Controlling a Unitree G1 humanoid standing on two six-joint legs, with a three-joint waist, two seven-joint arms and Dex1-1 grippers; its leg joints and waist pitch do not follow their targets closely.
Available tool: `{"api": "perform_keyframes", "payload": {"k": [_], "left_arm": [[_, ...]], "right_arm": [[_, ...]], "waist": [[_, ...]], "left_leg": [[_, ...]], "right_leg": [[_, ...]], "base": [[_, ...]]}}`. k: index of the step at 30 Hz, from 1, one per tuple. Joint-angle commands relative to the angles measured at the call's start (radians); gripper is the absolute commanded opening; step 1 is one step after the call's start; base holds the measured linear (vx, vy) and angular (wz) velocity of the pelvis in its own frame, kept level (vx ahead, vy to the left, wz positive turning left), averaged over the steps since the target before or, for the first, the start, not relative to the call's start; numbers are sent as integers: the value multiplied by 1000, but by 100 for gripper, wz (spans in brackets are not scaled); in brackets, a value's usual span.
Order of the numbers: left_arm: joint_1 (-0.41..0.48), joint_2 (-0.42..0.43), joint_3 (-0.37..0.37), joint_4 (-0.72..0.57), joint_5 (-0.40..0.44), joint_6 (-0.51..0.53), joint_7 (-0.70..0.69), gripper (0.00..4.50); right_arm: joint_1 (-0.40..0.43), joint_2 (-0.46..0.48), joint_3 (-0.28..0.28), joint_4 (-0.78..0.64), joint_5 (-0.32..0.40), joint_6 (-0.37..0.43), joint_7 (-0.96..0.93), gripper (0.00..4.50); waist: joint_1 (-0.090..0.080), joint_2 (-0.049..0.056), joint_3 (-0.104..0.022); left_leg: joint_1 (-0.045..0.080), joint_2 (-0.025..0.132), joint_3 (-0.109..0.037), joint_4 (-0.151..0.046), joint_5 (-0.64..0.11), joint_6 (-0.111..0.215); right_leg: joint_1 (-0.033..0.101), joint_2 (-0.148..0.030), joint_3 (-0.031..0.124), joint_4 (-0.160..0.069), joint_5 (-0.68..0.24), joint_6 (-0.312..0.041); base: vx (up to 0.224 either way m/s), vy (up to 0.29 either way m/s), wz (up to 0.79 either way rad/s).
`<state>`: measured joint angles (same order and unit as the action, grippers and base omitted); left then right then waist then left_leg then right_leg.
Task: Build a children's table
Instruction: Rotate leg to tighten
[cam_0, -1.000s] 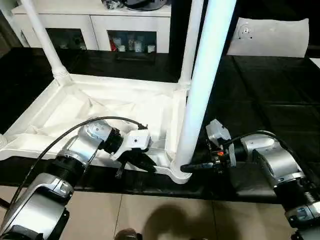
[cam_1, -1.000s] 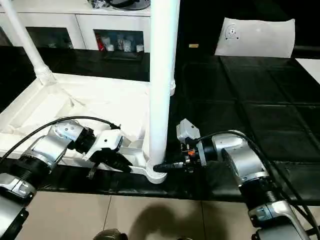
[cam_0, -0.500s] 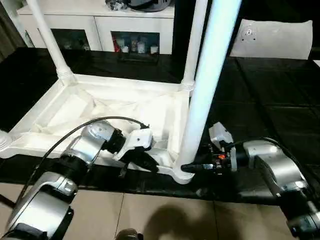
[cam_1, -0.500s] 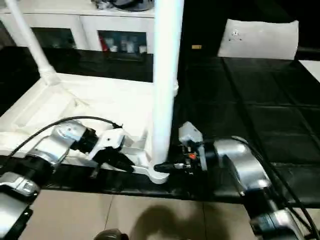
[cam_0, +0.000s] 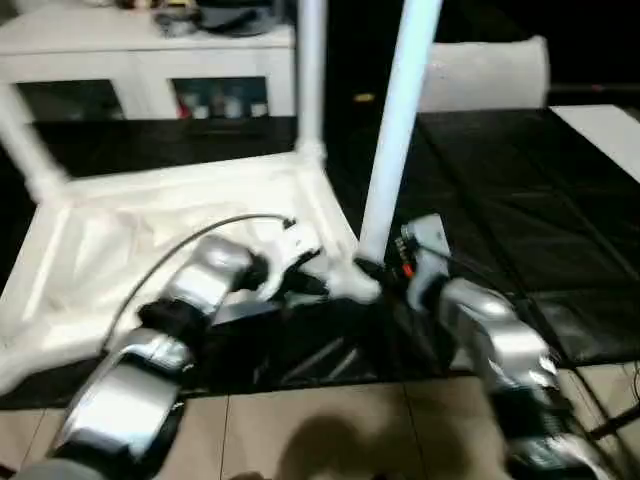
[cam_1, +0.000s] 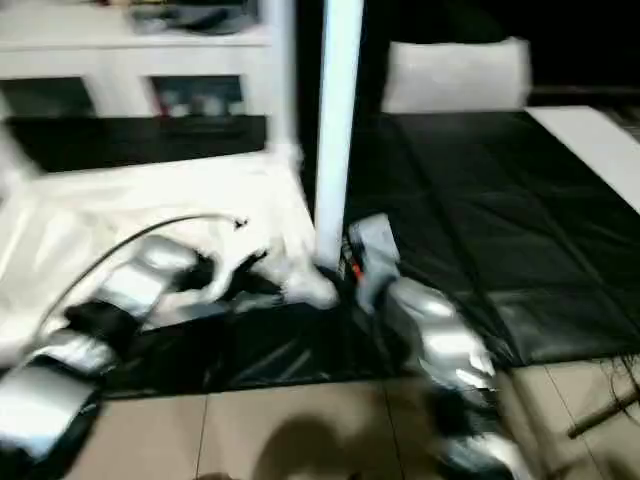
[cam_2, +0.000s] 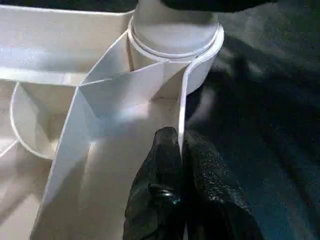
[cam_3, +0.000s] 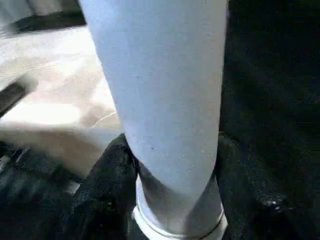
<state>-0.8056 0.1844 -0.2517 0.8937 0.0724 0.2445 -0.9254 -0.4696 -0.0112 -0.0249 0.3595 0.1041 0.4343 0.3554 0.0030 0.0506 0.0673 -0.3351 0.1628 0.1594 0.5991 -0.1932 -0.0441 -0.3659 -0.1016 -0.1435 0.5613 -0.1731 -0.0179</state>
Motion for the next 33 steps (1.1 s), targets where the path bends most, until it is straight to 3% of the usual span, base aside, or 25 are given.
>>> {"api": "perform_keyframes", "payload": {"k": [1, 2, 3, 4, 5, 6, 7, 8, 9, 10, 12, 14, 16, 17, 18, 19, 21, 24, 25, 26, 28, 30, 31, 32, 33], "left_arm": [[-70, -60, 47, -29, -48, -8, 78, 0], [-73, -63, 49, -29, -47, -12, 89, 0], [-78, -64, 46, -27, -38, -32, 96, 0], [-78, -64, 46, -27, -38, -32, 96, 0], [-80, -62, 40, -24, -27, -51, 96, 0], [-78, -59, 35, -24, -23, -61, 89, 0], [-73, -54, 29, -26, -21, -73, 72, 0], [-69, -49, 25, -26, -19, -87, 58, 0], [-65, -45, 23, -28, -17, -98, 46, 0], [-55, -35, 19, -33, -16, -116, 22, 0], [-45, -25, 16, -39, -16, -130, -3, 0], [-5, 5, 5, -72, -30, -200, -86, 0], [4, 9, 4, -78, -34, -217, -97, 0], [9, 11, 5, -80, -36, -222, -100, 0], [11, 12, 6, -81, -37, -225, -103, 0], [14, 13, 7, -81, -37, -229, -100, 0], [19, 13, 28, -78, -50, -235, -89, 0], [30, 8, 85, -104, -107, -213, -91, 0], [37, 9, 97, -123, -121, -212, -91, 43], [45, 10, 112, -146, -139, -203, -91, 54], [65, 16, 128, -193, -164, -180, -98, 60], [103, 39, 147, -276, -191, -122, -103, 89], [113, 47, 150, -296, -194, -107, -102, 97], [134, 67, 148, -333, -192, -87, -106, 97], [159, 92, 150, -376, -191, -54, -109, 98]], "right_arm": [[-33, 80, 26, 66, 27, 24, -69, 191], [-46, 90, 19, 82, 24, 10, -92, 226], [-63, 105, 8, 102, 19, -23, -119, 247], [-63, 105, 8, 102, 19, -23, -119, 247], [-69, 117, 1, 109, 10, -37, -132, 264], [-66, 121, -1, 105, 8, -34, -134, 272], [-58, 122, -3, 96, 7, -36, -138, 281], [-50, 123, -5, 90, 5, -38, -140, 289], [-45, 123, -7, 90, 3, -43, -146, 297], [-29, 112, -2, 79, 0, -56, -136, 307], [-12, 98, 6, 64, -2, -73, -119, 326], [68, 10, 47, -20, -80, -144, -104, 343], [93, 1, 33, -58, -43, -123, -60, 360], [105, -4, 28, -75, -29, -115, -41, 366], [115, -11, 28, -90, -26, -113, -31, 374], [125, -19, 27, -105, -34, -119, -39, 385], [162, -51, 28, -164, -50, -138, -37, 404], [220, -89, 29, -276, -11, -146, 17, 424], [234, -95, 28, -306, 4, -143, 27, 444], [246, -103, 31, -334, 9, -148, 38, 444], [265, -114, 38, -381, 9, -142, 56, 450], [290, -134, 63, -445, 13, -139, 84, 450], [294, -137, 68, -458, 13, -139, 85, 450], [300, -134, 71, -476, 13, -129, 79, 450], [307, -135, 79, -501, 28, -102, 88, 450]], "waist": [[-9, -11, -45], [-17, 6, -53], [-26, 33, -63], [-26, 39, -64], [-32, 24, -66], [-22, -1, -70], [-20, -16, -71], [-6, -21, -75], [12, -8, -91], [12, -6, -93], [19, -2, -107], [32, -13, -106], [43, -19, -104], [50, -17, -96], [57, -15, -90], [58, -23, -87], [67, -20, -81], [70, -29, -78], [68, -30, -77], [69, -30, -79], [72, -27, -84], [66, -33, -78], [65, -35, -77], [65, -24, -74], [59, -26, -72]], "left_leg": [[52, 13, -30, -14, -489, -32], [6, 27, -38, -34, -430, -15], [-37, 83, -74, -83, -497, -22], [-46, 108, -87, -111, -556, -23], [-22, 106, -86, -122, -601, -42], [-8, 59, -58, -88, -520, -58], [-27, 48, -52, -80, -445, -38], [-43, 35, -38, -67, -304, 9], [-52, 45, -36, -64, -138, 48], [-53, 50, -37, -61, -73, 68], [-47, 55, -35, -43, 112, 159], [-48, 52, -29, -34, 147, 211], [-49, 55, -22, -35, 107, 229], [-49, 58, -20, -41, 32, 214], [-46, 62, -18, -46, -30, 182], [-43, 64, -16, -50, -60, 161], [-31, 70, -16, -61, -143, 87], [-37, 71, -16, -68, -178, 59], [-40, 71, -16, -69, -176, 59], [-40, 72, -15, -71, -179, 58], [-37, 76, -15, -67, -160, 51], [-39, 76, -12, -72, -182, 50], [-40, 74, -11, -71, -180, 53], [-40, 67, -10, -70, -191, 51], [-38, 68, -10, -73, -206, 45]], "right_leg": [[-14, -106, -7, -173, -852, 5], [43, -95, -44, -164, -801, 66], [84, -92, -21, -95, -577, 43], [84, -79, 0, -47, -442, 19], [51, -76, 28, -41, -247, -53], [25, -96, 38, -77, -287, -131], [35, -100, 46, -73, -334, -146], [47, -105, 55, -72, -387, -149], [54, -105, 59, -56, -264, -165], [48, -98, 59, -42, -169, -184], [39, -83, 56, 0, 140, -248], [38, -82, 55, 7, 201, -263], [34, -85, 57, 2, 161, -265], [35, -86, 56, -9, 44, -251], [34, -84, 54, -26, -81, -224], [31, -83, 55, -32, -139, -208], [22, -80, 57, -48, -286, -153], [26, -81, 61, -51, -322, -120], [24, -80, 62, -49, -322, -117], [23, -80, 62, -50, -333, -111], [20, -86, 66, -44, -281, -140], [20, -80, 66, -42, -261, -157], [21, -80, 67, -43, -265, -154], [21, -81, 66, -47, -299, -145], [21, -78, 66, -52, -334, -132]], "base": [[0, 0, 0], [73, 20, -24], [75, 21, -13], [101, 38, -16], [84, 6, 6], [137, -10, 10], [112, -27, 13], [82, -33, 0], [66, -38, -4], [66, -38, -4], [61, -37, 1], [26, -17, 0], [0, 0, 0], [0, 0, 0], [0, 0, 0], [0, 0, 0], [0, 0, 0], [-18, 10, -2], [0, 0, 0], [0, 0, 0], [0, 0, 0], [0, 0, 0], [0, 0, 0], [0, 0, 0], [0, 0, 0]]}}
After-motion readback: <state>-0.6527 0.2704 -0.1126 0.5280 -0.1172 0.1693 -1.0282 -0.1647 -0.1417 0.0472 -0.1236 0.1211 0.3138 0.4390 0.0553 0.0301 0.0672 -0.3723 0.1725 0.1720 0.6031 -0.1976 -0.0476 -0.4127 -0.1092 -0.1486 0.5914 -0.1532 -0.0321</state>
